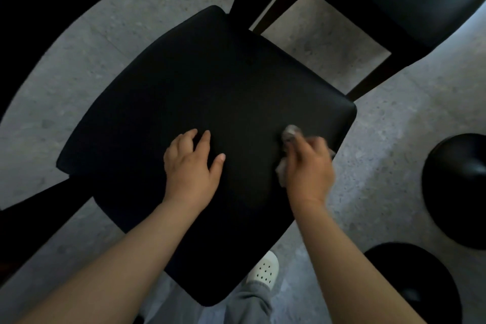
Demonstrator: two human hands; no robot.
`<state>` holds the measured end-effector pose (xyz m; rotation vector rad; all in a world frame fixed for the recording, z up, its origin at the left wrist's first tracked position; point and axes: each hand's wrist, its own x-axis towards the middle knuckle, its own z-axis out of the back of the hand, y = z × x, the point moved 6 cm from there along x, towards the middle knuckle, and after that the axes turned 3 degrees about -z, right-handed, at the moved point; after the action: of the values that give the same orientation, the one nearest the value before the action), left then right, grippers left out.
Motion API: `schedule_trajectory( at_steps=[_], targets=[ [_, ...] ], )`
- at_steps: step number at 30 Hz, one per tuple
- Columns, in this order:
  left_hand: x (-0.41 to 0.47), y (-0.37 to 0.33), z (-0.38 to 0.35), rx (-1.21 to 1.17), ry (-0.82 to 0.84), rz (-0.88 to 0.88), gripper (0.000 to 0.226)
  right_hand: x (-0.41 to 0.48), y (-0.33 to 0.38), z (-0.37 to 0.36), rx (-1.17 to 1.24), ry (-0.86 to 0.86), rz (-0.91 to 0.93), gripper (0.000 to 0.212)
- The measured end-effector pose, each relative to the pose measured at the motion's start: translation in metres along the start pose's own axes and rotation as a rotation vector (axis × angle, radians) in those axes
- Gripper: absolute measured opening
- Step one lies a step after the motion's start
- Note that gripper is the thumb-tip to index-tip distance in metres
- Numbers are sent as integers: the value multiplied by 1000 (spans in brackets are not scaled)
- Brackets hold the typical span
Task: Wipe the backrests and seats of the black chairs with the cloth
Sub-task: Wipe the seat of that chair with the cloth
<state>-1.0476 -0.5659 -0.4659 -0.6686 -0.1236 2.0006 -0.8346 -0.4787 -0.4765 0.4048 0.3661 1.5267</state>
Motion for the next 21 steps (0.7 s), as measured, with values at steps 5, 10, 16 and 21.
schedule_trajectory(
  at_steps=[5,10,16,21],
  targets=[
    [-2,-26,-14,35,67,-84,62,2,-80,51,64,-211,-373,21],
    [-3,-27,-26,133,105,-76,67,-6,-1,18,123,-57,-100,35],
    [-2,-24,-30,197,155,-90,72,-7,-5,-6,-88,-55,74,38],
    [-4,-24,-33,238,146,-94,77,2,-114,29,99,-272,-605,33]
  ],
)
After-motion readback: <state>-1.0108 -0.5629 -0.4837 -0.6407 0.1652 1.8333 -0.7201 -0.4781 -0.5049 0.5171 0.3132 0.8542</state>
